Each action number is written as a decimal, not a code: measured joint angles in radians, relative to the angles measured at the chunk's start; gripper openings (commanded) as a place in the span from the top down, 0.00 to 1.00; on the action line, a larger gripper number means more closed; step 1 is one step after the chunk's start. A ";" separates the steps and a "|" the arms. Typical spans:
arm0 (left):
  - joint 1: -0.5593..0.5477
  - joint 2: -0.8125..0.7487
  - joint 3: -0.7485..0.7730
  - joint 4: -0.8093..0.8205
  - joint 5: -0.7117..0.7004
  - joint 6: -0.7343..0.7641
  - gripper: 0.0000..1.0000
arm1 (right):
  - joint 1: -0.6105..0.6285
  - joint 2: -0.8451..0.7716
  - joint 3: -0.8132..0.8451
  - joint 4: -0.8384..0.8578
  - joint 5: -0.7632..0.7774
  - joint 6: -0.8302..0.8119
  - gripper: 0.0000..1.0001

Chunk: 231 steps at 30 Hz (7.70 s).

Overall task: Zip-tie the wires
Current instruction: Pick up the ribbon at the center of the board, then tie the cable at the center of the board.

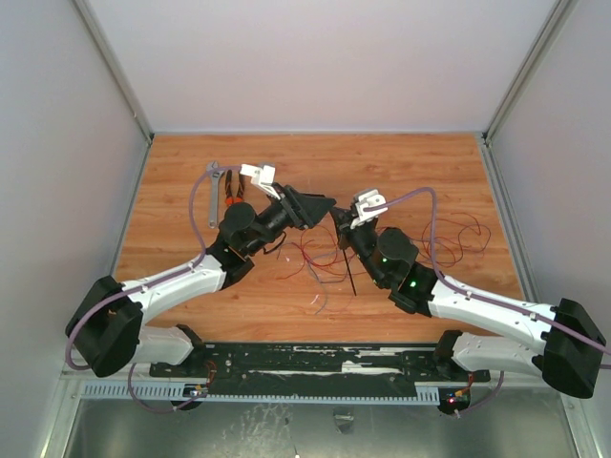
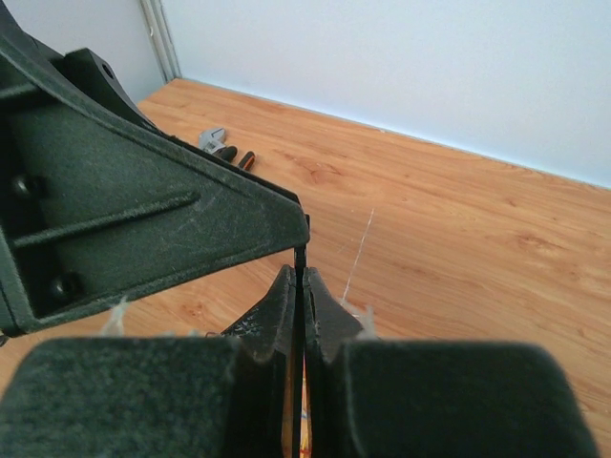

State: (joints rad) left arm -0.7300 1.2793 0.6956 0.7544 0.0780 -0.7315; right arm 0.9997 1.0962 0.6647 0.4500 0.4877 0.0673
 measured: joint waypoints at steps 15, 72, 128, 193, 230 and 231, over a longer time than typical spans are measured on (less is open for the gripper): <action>-0.010 0.041 0.000 0.024 0.001 -0.019 0.80 | 0.008 0.000 0.000 0.021 0.018 0.010 1.00; -0.021 -0.104 0.000 -0.028 -0.049 -0.032 1.00 | 0.004 -0.251 -0.167 -0.259 -0.249 0.325 0.74; -0.021 -0.047 -0.040 0.247 0.248 -0.013 0.53 | -0.143 -0.361 -0.145 -0.313 -0.657 0.290 1.00; 0.311 -0.185 0.237 -0.348 -0.097 0.260 1.00 | -0.217 -0.079 -0.026 -0.737 -0.454 0.399 0.01; 0.315 -0.182 0.220 -0.349 -0.084 0.237 1.00 | -0.214 0.377 0.007 -0.508 -0.589 0.393 0.01; 0.315 -0.182 0.220 -0.349 -0.084 0.237 1.00 | -0.214 0.408 0.035 -0.503 -0.592 0.381 0.01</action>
State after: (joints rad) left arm -0.4152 1.0969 0.9154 0.4053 -0.0059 -0.4946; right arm 0.7853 1.5040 0.6998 -0.0528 -0.1040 0.4488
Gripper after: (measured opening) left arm 0.015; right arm 0.992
